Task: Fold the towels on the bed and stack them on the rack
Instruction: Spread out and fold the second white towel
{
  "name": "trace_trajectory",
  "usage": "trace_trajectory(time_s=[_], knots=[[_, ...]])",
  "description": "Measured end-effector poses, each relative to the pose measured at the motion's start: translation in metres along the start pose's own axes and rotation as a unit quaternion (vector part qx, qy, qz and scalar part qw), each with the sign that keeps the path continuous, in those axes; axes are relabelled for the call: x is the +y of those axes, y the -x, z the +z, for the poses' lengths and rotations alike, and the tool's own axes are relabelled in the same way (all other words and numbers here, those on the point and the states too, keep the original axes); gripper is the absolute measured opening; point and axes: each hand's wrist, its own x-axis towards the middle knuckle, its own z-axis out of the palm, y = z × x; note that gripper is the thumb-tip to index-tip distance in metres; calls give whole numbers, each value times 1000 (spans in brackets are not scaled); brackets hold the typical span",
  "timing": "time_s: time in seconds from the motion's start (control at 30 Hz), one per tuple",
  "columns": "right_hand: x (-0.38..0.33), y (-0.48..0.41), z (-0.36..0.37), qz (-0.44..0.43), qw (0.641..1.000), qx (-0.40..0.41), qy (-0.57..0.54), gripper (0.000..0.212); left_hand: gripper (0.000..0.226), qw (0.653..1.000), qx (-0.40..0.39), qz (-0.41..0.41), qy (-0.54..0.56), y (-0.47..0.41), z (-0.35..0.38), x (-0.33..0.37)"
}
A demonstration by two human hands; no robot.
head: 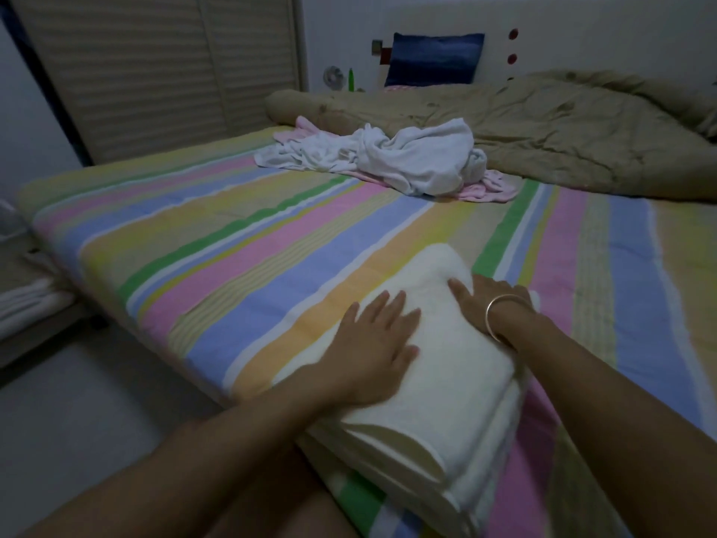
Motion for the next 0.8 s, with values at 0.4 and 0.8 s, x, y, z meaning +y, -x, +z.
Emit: trace_trajectory(time_s=[0.4,0.8], knots=[[-8,-18,-37,18,991,-129,-12,104,48,859,-324,-212,335,30,-62,-77],[-12,23,-21,123,833,-253,-477,66,111,884,-26,-433,174,-19,-97,-131]])
